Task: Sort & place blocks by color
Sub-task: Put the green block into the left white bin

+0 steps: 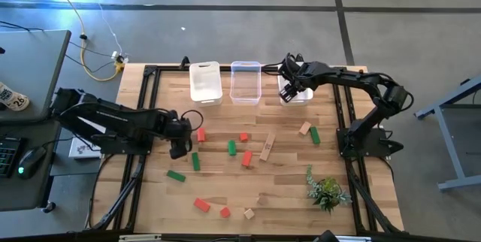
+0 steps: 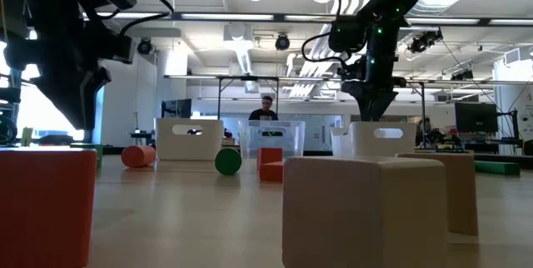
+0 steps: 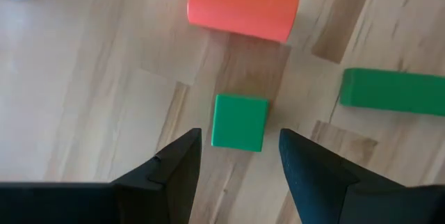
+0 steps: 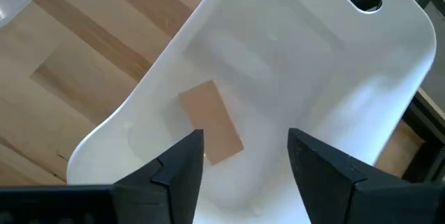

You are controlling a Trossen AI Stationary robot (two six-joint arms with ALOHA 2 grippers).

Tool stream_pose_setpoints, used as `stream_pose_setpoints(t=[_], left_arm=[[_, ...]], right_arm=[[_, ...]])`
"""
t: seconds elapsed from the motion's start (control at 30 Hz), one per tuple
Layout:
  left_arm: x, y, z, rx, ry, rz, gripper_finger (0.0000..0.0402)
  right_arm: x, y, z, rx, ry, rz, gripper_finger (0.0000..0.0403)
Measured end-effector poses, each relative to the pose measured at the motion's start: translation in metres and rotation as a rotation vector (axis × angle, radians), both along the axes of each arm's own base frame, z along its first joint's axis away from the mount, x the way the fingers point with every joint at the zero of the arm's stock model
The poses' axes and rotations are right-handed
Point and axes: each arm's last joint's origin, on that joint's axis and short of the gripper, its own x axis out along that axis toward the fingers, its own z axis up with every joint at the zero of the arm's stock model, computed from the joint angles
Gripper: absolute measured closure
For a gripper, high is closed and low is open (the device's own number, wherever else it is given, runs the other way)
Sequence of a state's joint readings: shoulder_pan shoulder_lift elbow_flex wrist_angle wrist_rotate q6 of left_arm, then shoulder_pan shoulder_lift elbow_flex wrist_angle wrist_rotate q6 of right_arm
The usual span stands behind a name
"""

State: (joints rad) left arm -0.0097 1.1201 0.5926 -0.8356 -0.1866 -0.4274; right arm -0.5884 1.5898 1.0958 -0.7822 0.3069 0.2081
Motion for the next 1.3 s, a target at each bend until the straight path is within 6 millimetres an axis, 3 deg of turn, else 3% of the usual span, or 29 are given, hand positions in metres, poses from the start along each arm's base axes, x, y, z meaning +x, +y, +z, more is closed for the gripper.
stream_pose_setpoints(t=[0.93, 1.3], left_arm=[[0.024, 0.002, -0.041, 0.011, 0.162, -0.027, 0.0219], [0.025, 0.002, -0.04, 0.023, 0.163, -0.061, 0.0297]], right_arm=[[0.002, 0.002, 0.0, 0.06, -0.05, 0.005, 0.0197], [0.003, 0.001, 0.001, 0.055, -0.072, 0.008, 0.0197]])
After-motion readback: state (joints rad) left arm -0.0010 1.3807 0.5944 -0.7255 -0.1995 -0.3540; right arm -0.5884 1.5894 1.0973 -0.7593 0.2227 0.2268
